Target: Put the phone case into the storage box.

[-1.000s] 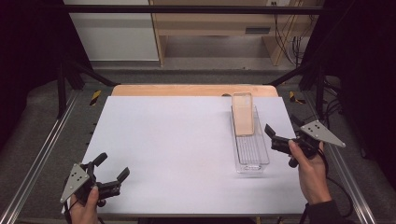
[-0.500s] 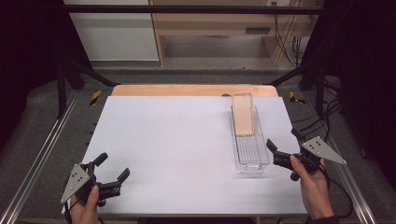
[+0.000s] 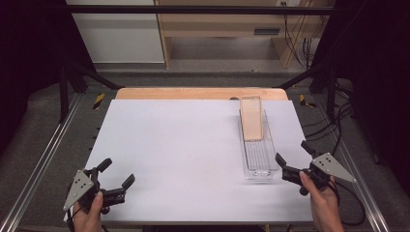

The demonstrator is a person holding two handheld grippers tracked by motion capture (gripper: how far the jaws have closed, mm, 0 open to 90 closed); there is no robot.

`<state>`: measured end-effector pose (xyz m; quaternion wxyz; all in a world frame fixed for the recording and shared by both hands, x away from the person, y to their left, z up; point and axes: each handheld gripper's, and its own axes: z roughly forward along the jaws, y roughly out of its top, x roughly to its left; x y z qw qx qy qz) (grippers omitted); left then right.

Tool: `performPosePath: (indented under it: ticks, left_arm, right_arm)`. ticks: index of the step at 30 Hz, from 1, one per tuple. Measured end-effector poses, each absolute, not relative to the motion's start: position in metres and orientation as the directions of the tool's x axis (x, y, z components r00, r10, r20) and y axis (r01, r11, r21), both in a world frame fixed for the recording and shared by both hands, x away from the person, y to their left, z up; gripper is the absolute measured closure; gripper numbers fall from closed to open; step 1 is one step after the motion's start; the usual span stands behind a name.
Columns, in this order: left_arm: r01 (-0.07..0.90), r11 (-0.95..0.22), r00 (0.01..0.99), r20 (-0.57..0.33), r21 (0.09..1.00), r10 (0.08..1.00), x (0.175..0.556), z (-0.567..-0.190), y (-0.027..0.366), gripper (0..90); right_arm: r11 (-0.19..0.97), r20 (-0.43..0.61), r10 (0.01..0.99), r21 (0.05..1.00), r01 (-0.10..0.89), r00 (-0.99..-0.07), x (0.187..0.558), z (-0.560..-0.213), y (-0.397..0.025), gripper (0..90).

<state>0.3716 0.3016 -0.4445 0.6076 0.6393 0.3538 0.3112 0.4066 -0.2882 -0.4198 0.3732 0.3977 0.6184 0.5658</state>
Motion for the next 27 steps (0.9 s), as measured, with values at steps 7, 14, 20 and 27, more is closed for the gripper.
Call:
performPosePath:
  ticks: [7, 14, 20, 27]
  left_arm:
    - [0.072, -0.017, 0.559, -0.026, 0.997, 0.829, 0.371, -0.445, 0.301, 1.1]
    - [0.070, -0.021, 0.562, -0.021, 0.997, 0.827, 0.371, -0.445, 0.300, 1.1]
    - [0.068, -0.022, 0.564, -0.020, 0.997, 0.826, 0.371, -0.445, 0.300, 1.1]
    - [0.064, -0.027, 0.569, -0.014, 0.998, 0.822, 0.371, -0.445, 0.299, 1.0]
  right_arm:
    - [0.045, -0.011, 0.912, 0.996, 0.075, -0.409, 0.402, -0.430, -0.287, 2.2]
    - [0.043, -0.004, 0.910, 0.996, 0.083, -0.414, 0.398, -0.442, -0.286, 2.2]
    - [0.049, -0.009, 0.907, 0.995, 0.085, -0.421, 0.396, -0.449, -0.281, 2.2]
    - [0.054, -0.016, 0.903, 0.996, 0.077, -0.429, 0.394, -0.455, -0.276, 2.2]
